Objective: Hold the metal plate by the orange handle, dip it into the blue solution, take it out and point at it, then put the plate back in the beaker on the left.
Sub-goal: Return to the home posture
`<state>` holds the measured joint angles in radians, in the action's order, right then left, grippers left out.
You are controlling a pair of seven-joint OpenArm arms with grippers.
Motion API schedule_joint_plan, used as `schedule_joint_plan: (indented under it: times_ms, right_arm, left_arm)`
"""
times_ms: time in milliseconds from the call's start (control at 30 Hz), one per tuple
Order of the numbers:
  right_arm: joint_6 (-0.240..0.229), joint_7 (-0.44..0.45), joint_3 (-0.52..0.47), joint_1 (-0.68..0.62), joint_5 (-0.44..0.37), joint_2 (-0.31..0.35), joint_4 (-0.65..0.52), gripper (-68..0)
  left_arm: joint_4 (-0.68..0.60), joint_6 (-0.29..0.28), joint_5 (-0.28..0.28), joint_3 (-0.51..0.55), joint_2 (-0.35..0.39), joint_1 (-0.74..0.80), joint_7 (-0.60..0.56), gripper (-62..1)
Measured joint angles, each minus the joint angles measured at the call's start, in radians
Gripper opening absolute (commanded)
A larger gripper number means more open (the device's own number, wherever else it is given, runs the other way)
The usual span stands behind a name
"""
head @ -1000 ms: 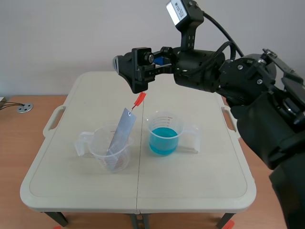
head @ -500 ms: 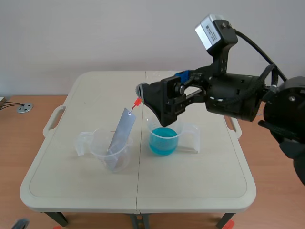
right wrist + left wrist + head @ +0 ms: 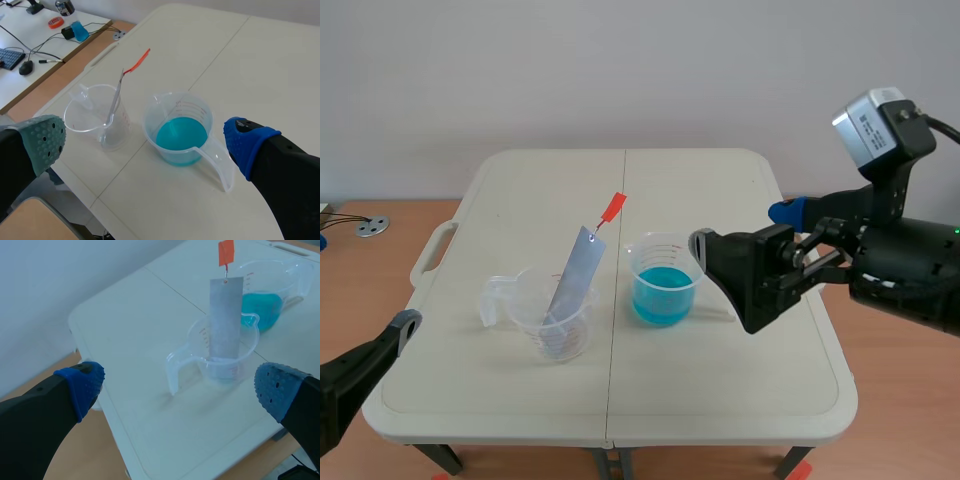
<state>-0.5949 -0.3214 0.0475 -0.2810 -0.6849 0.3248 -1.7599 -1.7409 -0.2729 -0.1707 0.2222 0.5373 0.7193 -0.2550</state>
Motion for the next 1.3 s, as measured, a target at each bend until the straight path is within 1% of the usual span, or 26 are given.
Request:
schedule_joint_plan:
  times_ms: [100, 200, 267, 433, 500, 567, 667, 967, 1100, 1300]
  right_arm:
    - [0.0, 0.033, -0.011, -0.034, 0.0, 0.02, 0.0, -1.2]
    - [0.0, 0.053, -0.032, -0.064, 0.001, 0.03, 0.0, -1.2]
    - [0.0, 0.053, -0.044, -0.073, 0.028, 0.033, 0.0, -1.2]
    - [0.0, 0.055, -0.053, -0.082, 0.039, 0.032, 0.0, -1.2]
    - [0.0, 0.055, -0.053, -0.082, 0.057, 0.032, 0.0, -1.2]
    - [0.0, 0.055, -0.053, -0.082, 0.068, 0.032, 0.0, -1.2]
    - [0.0, 0.055, -0.053, -0.082, 0.068, 0.032, 0.0, -1.2]
    - [0.0, 0.055, -0.053, -0.082, 0.068, 0.03, 0.0, -1.2]
    - [0.0, 0.053, -0.053, -0.082, 0.068, 0.03, 0.0, -1.2]
    - [0.0, 0.029, -0.053, -0.082, 0.068, 0.03, 0.0, -1.2]
  left_arm:
    - [0.0, 0.0, -0.032, 0.0, 0.0, -0.034, 0.004, 1.4]
    - [0.0, 0.011, -0.032, -0.02, 0.0, -0.071, 0.014, 1.4]
    - [0.0, 0.021, -0.032, -0.058, 0.007, -0.1, 0.043, 1.4]
    - [0.0, 0.053, -0.03, -0.153, 0.023, -0.156, 0.064, 1.4]
    - [0.0, 0.069, -0.03, -0.183, 0.023, -0.174, 0.069, 1.4]
    - [0.0, 0.073, -0.029, -0.213, 0.023, -0.195, 0.091, 1.4]
    - [0.0, 0.079, -0.029, -0.253, 0.023, -0.214, 0.095, 1.4]
    - [0.0, 0.097, -0.021, -0.313, 0.023, -0.237, 0.094, 1.4]
    - [0.0, 0.098, -0.021, -0.314, 0.023, -0.237, 0.087, 1.4]
    - [0.0, 0.098, -0.021, -0.314, 0.023, -0.237, 0.087, 1.4]
